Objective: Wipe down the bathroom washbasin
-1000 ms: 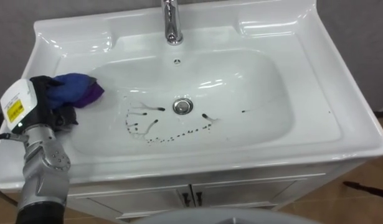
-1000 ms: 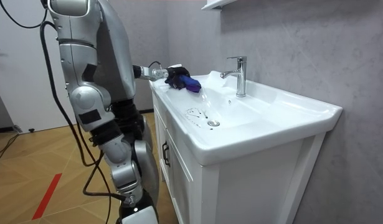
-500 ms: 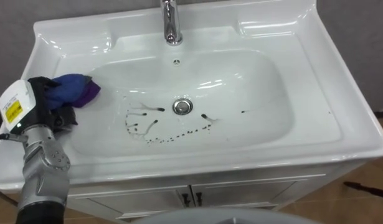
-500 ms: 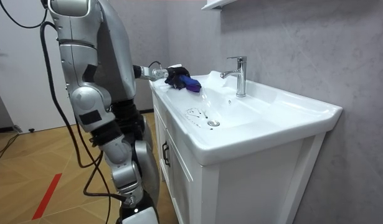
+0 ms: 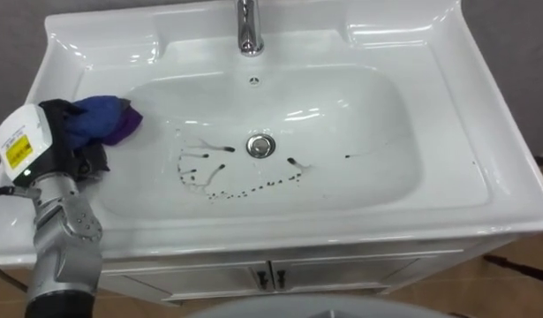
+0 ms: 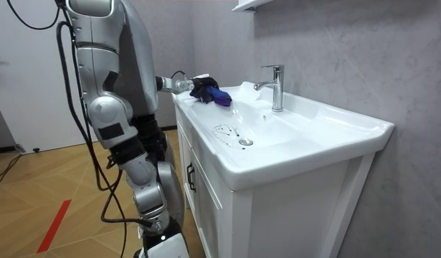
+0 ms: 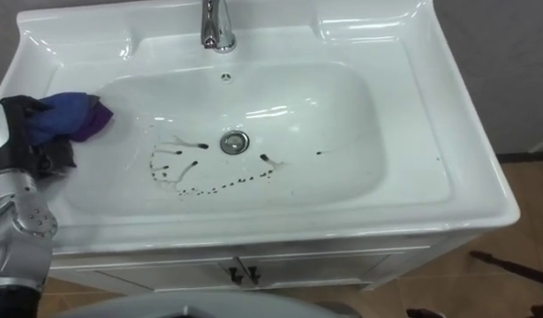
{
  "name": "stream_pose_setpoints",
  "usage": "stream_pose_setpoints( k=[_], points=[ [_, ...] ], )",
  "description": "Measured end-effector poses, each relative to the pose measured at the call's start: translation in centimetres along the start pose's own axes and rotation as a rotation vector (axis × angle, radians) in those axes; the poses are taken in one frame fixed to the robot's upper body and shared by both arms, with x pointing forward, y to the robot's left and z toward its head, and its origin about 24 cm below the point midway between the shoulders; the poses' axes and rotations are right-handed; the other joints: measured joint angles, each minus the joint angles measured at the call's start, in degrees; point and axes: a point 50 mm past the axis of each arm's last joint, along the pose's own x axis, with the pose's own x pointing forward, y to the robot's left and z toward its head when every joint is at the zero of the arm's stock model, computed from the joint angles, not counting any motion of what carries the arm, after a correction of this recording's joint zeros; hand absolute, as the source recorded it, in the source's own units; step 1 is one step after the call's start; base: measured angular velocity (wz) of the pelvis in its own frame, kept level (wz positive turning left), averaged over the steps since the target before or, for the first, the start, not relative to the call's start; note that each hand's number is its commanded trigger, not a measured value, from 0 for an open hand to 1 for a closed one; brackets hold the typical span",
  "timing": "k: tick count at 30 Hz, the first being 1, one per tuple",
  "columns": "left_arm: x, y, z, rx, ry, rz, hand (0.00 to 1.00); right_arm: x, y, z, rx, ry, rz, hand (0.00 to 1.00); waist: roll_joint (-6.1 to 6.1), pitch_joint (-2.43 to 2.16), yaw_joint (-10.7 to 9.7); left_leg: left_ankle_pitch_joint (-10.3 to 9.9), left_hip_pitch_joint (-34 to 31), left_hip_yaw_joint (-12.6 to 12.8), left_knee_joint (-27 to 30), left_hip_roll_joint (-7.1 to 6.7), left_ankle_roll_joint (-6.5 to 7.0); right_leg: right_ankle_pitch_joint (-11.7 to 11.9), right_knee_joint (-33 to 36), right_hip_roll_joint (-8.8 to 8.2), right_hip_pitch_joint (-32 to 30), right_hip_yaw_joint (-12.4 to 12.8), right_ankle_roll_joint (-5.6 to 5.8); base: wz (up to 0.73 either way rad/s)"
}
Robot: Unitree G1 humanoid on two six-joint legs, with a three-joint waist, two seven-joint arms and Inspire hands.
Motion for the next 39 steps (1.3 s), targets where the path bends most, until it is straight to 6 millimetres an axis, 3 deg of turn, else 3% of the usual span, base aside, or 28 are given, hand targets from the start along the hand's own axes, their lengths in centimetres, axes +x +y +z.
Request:
stream_pose_setpoints(
  k=[6, 11, 19, 24, 31, 39],
  points=[
    [-0.2, -0.3, 0.5, 0.018, -0.028, 0.001, 1.00, 0.0, 0.1, 0.4, -0.005, -0.026, 0.003, 0.00, 0.53, 0.43, -0.40, 0.00, -0.25, -0.07, 0.00, 0.00, 0.00, 0.00, -0.17, -0.32, -0.06, -0.17, 0.01, 0.02],
    [-0.4, -0.5, 1.3, 0.031, -0.063, -0.002, 1.00, 0.2, 0.7, 0.7, 0.000, -0.032, 0.022, 0.00, 0.58, 0.49, -1.65, 0.01, -0.78, -0.16, 0.06, 0.01, -0.01, 0.34, -1.03, -0.01, 0.08, -0.76, 0.15, 0.08],
    [-1.6, -2.2, 5.0, 0.004, -0.229, -0.088, 1.00, 0.4, 1.7, 1.3, -0.024, -0.041, 0.046, 0.00, 0.29, 0.50, -3.35, 0.00, -1.48, -0.11, 0.44, 0.09, -0.01, 0.55, -0.81, 0.02, -0.21, -1.48, 0.12, 0.02],
    [-1.9, -1.8, 6.6, -0.023, -0.305, -0.085, 1.00, 0.4, 1.9, 1.0, 0.009, -0.035, 0.051, 0.00, -0.51, 0.96, -3.49, 0.01, -1.65, 0.45, 0.43, 0.25, -0.01, 0.64, -0.81, 0.22, -0.79, -0.18, -0.04, -0.10],
    [-2.2, -0.9, 8.3, -0.055, -0.373, -0.052, 1.00, 0.4, 2.3, 1.1, -0.034, -0.034, 0.060, 0.00, -1.09, 0.56, -3.51, 0.01, -1.54, 1.33, 0.43, 0.22, -0.01, 0.66, -0.39, 0.24, -0.99, 0.46, -0.02, -0.08],
    [-2.6, -1.4, 8.9, -0.037, -0.404, -0.100, 1.00, 0.4, 2.3, 1.2, -0.043, -0.033, 0.062, 0.00, -1.13, 0.44, -3.55, 0.00, -1.29, 1.38, 0.45, 0.32, -0.01, 0.73, -0.31, 0.21, -0.72, 0.46, -0.12, 0.00]
  ],
)
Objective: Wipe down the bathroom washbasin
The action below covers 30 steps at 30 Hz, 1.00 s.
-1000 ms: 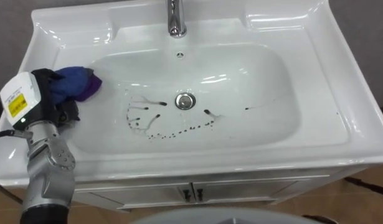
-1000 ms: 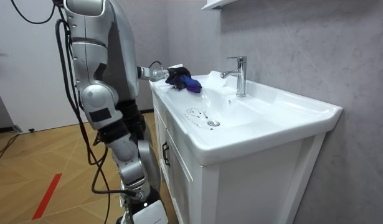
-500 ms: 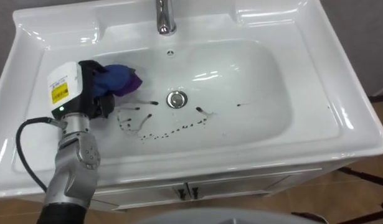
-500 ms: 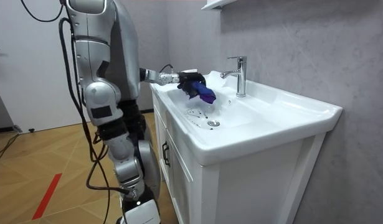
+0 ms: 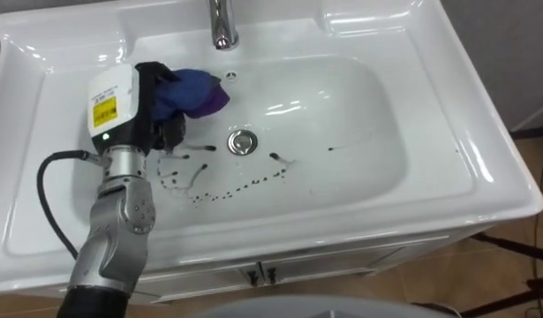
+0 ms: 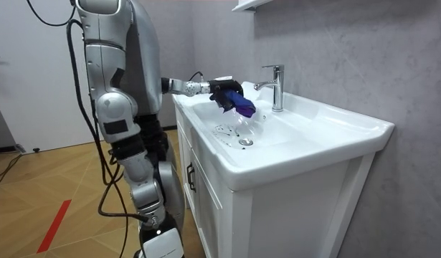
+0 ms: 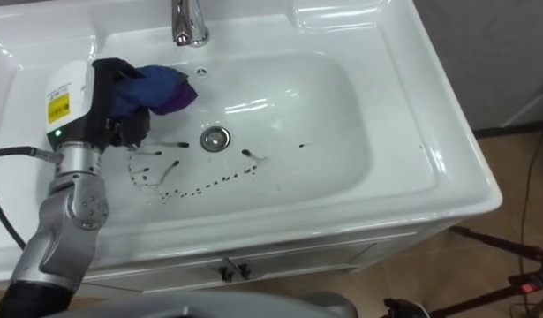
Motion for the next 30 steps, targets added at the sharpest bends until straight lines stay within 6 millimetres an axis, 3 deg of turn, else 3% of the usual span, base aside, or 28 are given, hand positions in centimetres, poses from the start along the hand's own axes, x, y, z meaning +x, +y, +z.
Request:
stream_pose_setpoints(
  k=[8, 14, 24, 30],
  points=[
    [-0.5, -1.0, 0.3, 0.095, -0.022, -0.053, 1.00, 0.0, 0.3, -0.5, -0.034, 0.032, 0.011, 0.00, 0.91, 0.10, -0.34, 0.00, -0.04, 0.06, 0.02, -0.10, 0.00, 0.05, 0.26, 0.09, -0.34, 0.08, 0.08, 0.02],
    [-1.5, -2.7, -1.7, 0.220, 0.041, -0.187, 1.00, 0.0, 0.3, -0.5, -0.072, 0.042, 0.026, 0.00, 1.56, -0.09, -1.13, 0.01, -0.11, 1.59, 0.03, 0.03, 0.01, 0.12, 0.48, 0.36, -1.24, 1.59, 0.10, -0.12],
    [-2.4, -4.5, -3.2, 0.298, 0.099, -0.355, 1.00, 0.0, 0.0, 0.9, -0.111, -0.008, 0.021, 0.00, 0.77, 0.40, -1.61, 0.01, -0.13, 2.60, 0.06, 0.06, 0.01, 0.12, 1.26, 0.40, -1.91, 2.49, 0.12, -0.07],
    [-2.5, -4.5, -3.3, 0.299, 0.104, -0.371, 1.00, -0.1, -0.1, 1.1, -0.113, -0.016, 0.019, 0.00, 1.11, 0.42, -1.61, 0.01, -0.09, 2.60, 0.07, 0.03, 0.01, 0.12, 1.25, 0.37, -1.82, 2.44, 0.12, 0.00]
  ],
)
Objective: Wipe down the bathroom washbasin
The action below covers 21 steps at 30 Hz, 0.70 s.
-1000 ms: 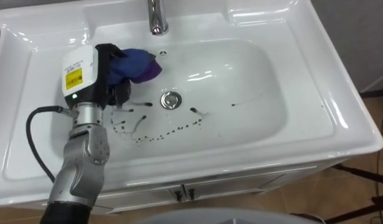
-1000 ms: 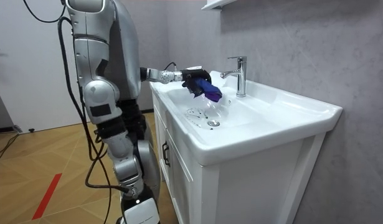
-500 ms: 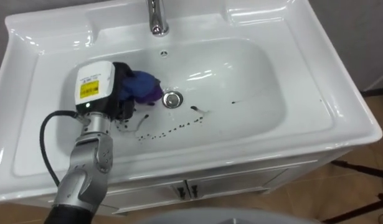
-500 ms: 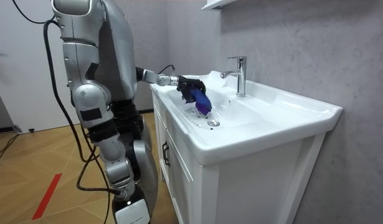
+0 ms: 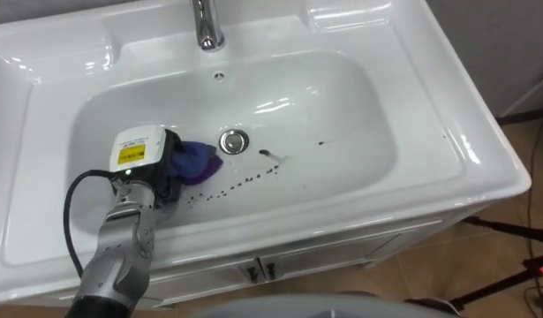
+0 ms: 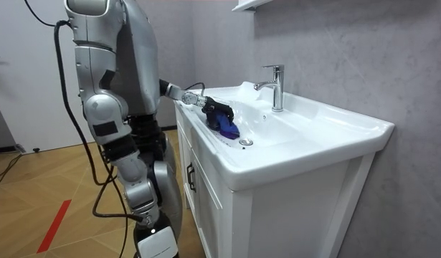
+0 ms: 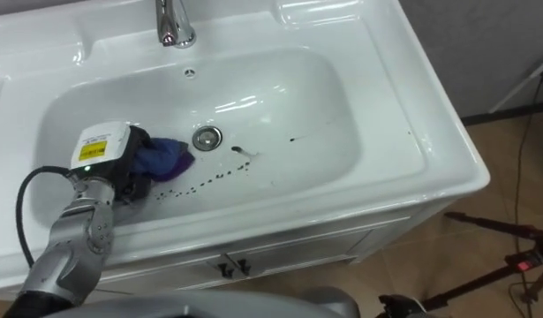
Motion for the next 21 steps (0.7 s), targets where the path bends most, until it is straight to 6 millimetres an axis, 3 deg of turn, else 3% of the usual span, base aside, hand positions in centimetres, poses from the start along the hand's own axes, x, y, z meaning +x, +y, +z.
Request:
stream_pose_setpoints(
  k=[5, 10, 21],
  points=[
    [0.1, 0.0, 0.1, 0.001, 0.002, -0.036, 1.00, 0.0, -0.3, 0.2, -0.002, -0.004, -0.007, 0.00, 0.28, 0.15, 0.00, 0.00, -0.09, 0.44, 0.12, 0.01, 0.00, 0.00, -0.06, 0.01, -0.24, 0.22, 0.00, -0.03],
    [0.4, 0.0, 0.3, 0.003, 0.007, -0.090, 1.00, 0.0, -0.6, 0.0, -0.004, 0.007, -0.013, 0.00, 0.89, -0.23, -0.30, 0.00, -0.22, 0.43, 0.40, -0.01, 0.00, 0.04, -0.75, -0.06, -0.10, 0.10, 0.07, 0.00],
    [1.5, 0.9, 0.9, 0.033, 0.011, -0.169, 1.00, 0.0, -1.0, 0.8, -0.036, -0.007, -0.018, 0.00, 0.39, 0.05, -1.09, 0.00, -0.15, 0.61, 0.28, -0.07, 0.00, 0.00, -0.02, -0.36, -0.15, -0.39, 0.13, 0.00]
  ],
)
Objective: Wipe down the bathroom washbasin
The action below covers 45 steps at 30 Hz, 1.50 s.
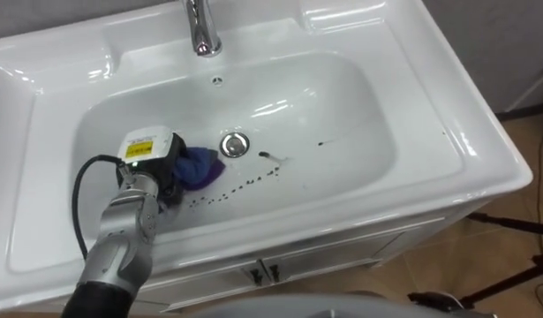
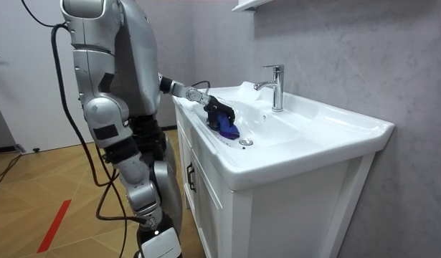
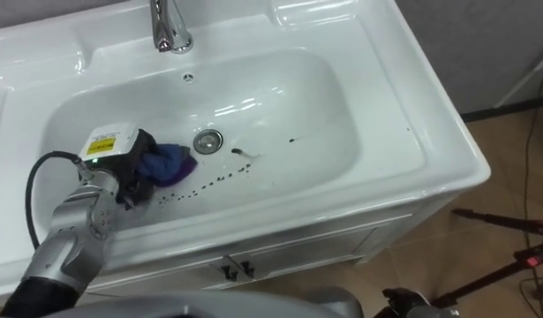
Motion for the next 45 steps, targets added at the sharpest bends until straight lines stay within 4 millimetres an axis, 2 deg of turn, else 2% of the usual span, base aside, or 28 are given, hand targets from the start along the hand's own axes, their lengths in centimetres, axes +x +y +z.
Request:
stream_pose_setpoints(
  k=[3, 9, 13, 18, 27, 35, 42, 45],
  points=[
    [0.2, 0.3, 0.1, -0.003, 0.004, -0.014, 1.00, 0.0, 0.0, 0.0, 0.001, 0.008, 0.004, 0.00, -0.24, 0.05, 0.01, 0.00, -0.10, 0.07, 0.03, -0.05, 0.00, -0.10, -0.07, -0.10, -0.23, 0.00, 0.08, 0.00],
    [0.2, 0.8, 0.1, -0.012, 0.010, -0.042, 1.00, 0.0, -0.2, 0.2, -0.002, 0.003, 0.003, 0.00, -0.32, -0.13, 0.01, 0.00, -0.55, 0.19, 0.10, -0.03, 0.00, -0.07, 0.26, -0.05, -0.99, 0.28, 0.06, -0.03],
    [0.2, 0.8, 0.1, -0.015, 0.014, -0.067, 1.00, -0.1, -0.3, 0.3, -0.005, -0.002, 0.004, 0.00, -0.12, -0.53, 0.00, 0.00, -0.51, 0.19, 0.10, -0.02, 0.00, -0.07, 0.24, -0.04, -0.95, 0.32, 0.05, 0.00],
    [0.1, 0.9, 0.2, -0.018, 0.011, -0.081, 1.00, -0.1, -0.5, 0.5, -0.006, -0.015, -0.001, 0.00, -0.35, -0.64, -0.03, 0.00, -0.43, 0.15, 0.09, 0.00, 0.00, -0.06, 0.54, -0.03, -0.80, 0.27, 0.04, 0.00],
    [0.0, 1.0, 1.1, -0.018, -0.041, -0.091, 1.00, -0.1, -0.3, 0.1, 0.000, -0.005, 0.005, 0.00, -0.97, -0.32, -0.11, -0.01, -0.24, 0.16, 0.12, -0.01, 0.01, -0.07, 0.04, -0.09, -0.53, 0.22, 0.04, 0.00],
    [0.0, 0.6, 3.5, -0.019, -0.125, -0.107, 1.00, 0.0, -0.2, 0.5, -0.010, -0.024, -0.005, 0.00, -1.09, -0.20, -0.20, 0.00, -0.13, 0.13, 0.08, 0.03, 0.00, -0.07, 0.23, -0.26, -0.54, 0.02, 0.04, 0.00],
    [-0.5, 0.4, 6.2, -0.054, -0.213, -0.114, 1.00, 0.1, 0.6, 0.9, -0.006, -0.030, 0.014, 0.00, -1.72, 0.26, -0.59, 0.00, -0.14, 0.31, 0.04, -0.02, 0.00, -0.07, 0.11, -0.16, -0.59, 0.44, 0.04, 0.00],
    [-0.6, 0.3, 6.7, -0.100, -0.236, -0.125, 1.00, 0.2, 0.9, 1.3, -0.034, -0.037, 0.022, 0.00, -2.07, 0.44, -1.60, 0.00, -0.19, 0.36, 0.03, -0.01, 0.00, -0.07, 0.07, -0.16, -0.54, 0.44, 0.04, 0.00]
  ],
)
